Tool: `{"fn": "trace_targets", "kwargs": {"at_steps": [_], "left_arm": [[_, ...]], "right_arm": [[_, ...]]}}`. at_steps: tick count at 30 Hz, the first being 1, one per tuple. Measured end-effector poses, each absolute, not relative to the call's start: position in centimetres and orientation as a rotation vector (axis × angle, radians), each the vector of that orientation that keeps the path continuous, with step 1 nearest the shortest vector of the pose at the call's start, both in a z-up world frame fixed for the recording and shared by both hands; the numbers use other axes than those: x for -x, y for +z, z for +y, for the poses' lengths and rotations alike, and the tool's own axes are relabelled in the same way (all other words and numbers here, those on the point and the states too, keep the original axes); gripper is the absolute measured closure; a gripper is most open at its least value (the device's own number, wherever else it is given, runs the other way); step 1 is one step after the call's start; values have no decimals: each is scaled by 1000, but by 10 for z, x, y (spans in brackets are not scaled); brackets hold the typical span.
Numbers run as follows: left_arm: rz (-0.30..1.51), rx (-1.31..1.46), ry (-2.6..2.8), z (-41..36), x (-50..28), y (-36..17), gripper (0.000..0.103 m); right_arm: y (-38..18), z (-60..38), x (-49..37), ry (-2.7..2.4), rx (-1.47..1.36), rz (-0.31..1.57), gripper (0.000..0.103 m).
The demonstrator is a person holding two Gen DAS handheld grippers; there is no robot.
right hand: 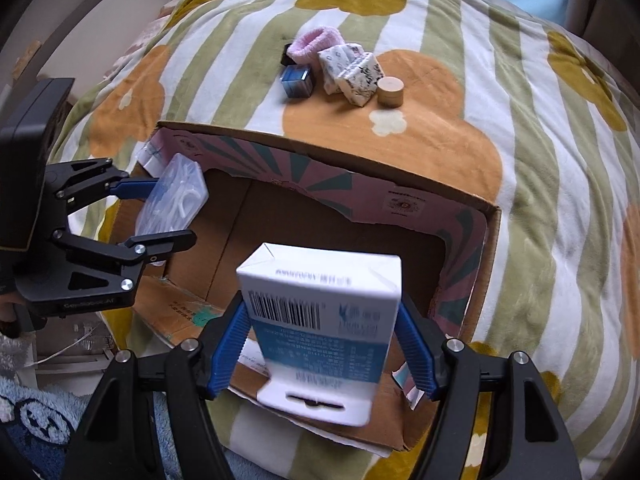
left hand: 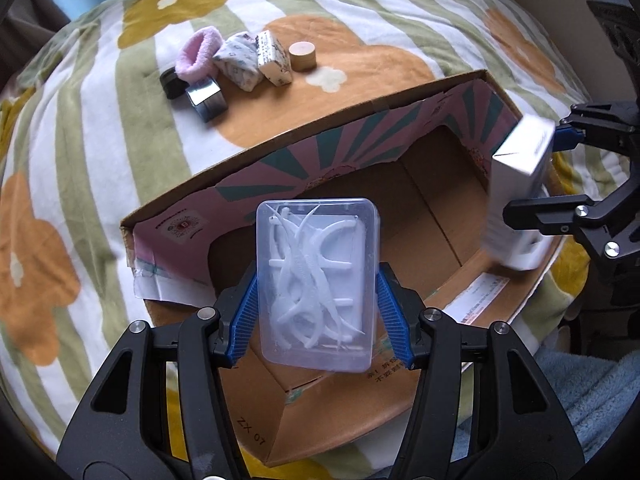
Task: Organize objects
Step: 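Drop the clear box into the cardboard box with left tool while right tool drops the SUPER DEER box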
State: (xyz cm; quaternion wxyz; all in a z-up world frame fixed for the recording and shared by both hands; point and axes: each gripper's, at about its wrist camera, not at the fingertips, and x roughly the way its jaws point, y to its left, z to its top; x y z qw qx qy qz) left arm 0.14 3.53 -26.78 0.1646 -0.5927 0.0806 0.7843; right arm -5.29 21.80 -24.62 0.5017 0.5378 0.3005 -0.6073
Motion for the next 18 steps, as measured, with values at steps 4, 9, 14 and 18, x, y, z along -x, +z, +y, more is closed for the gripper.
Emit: {"fn": "trace_targets", "kwargs": {"at_steps": [4,9,14,18], "left_arm": [[228,1636,2272,34,-7,-259,0],[174,1626,2262,32,-12,-257,0],[173,1622,2263,34,-16,-252,0],[136,1622,2251,34,-21,-250,0]], "right_arm": [[-244,224,61,-1528,-1320,704,24],[-249,231,70,-1565,-1395,680,22],[-246,234,70,-1571,-1427,647,22],[-246,232,65,-1561,-1434,639,22]]}}
